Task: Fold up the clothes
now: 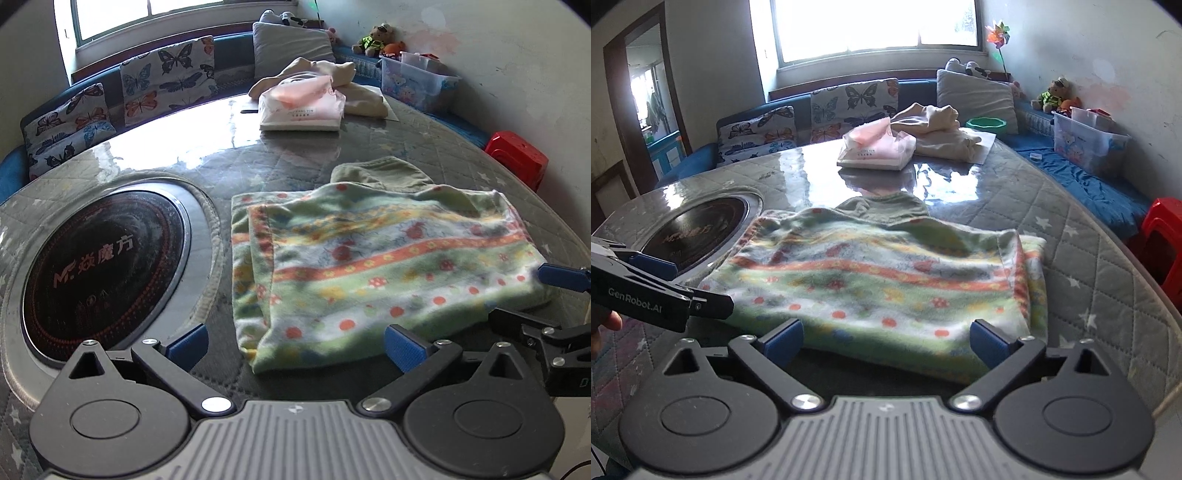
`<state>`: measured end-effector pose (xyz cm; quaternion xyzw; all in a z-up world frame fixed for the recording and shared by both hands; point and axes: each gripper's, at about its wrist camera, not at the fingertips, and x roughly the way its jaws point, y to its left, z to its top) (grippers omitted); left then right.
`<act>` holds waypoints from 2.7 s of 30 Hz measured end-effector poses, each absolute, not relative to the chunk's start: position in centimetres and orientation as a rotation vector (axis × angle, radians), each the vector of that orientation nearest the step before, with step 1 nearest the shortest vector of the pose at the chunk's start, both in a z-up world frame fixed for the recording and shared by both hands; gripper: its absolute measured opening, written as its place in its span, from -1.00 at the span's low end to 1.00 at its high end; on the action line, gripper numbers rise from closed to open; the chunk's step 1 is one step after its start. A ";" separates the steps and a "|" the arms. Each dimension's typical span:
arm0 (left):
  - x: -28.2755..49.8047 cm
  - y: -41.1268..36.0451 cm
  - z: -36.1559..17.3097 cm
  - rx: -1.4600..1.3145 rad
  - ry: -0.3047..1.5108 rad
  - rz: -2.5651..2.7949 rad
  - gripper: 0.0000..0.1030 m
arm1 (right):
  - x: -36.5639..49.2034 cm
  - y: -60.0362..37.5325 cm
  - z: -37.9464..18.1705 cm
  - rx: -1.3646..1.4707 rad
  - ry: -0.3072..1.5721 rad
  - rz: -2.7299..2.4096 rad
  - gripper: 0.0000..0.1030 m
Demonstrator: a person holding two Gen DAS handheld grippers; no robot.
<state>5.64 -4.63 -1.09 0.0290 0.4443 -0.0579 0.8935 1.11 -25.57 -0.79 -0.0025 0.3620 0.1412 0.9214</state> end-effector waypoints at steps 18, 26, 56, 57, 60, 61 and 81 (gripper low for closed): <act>2.8 -4.6 -1.1 0.079 0.897 -0.098 1.00 | -1.4 -25.8 -1.4 0.004 0.754 0.247 0.92; 1.9 -4.6 -0.8 0.082 0.883 -0.077 1.00 | -1.9 -25.7 -0.9 -0.005 0.732 0.251 0.93; -3.2 -5.8 -0.2 0.089 0.815 -0.067 1.00 | -6.4 -25.4 -0.3 -0.007 0.668 0.281 0.99; -3.2 -5.9 -0.2 0.088 0.813 -0.067 1.00 | -6.5 -25.4 -0.4 -0.007 0.668 0.281 0.99; -3.5 -6.0 -0.2 0.090 0.808 -0.066 1.00 | -6.7 -25.4 -0.4 -0.006 0.667 0.286 0.99; -3.5 -6.0 -0.2 0.092 0.806 -0.066 1.00 | -6.8 -25.3 -0.4 -0.007 0.667 0.286 0.99; -3.1 -5.6 -0.5 0.098 0.818 -0.043 1.00 | -5.9 -24.1 -0.4 -0.032 0.669 0.306 0.99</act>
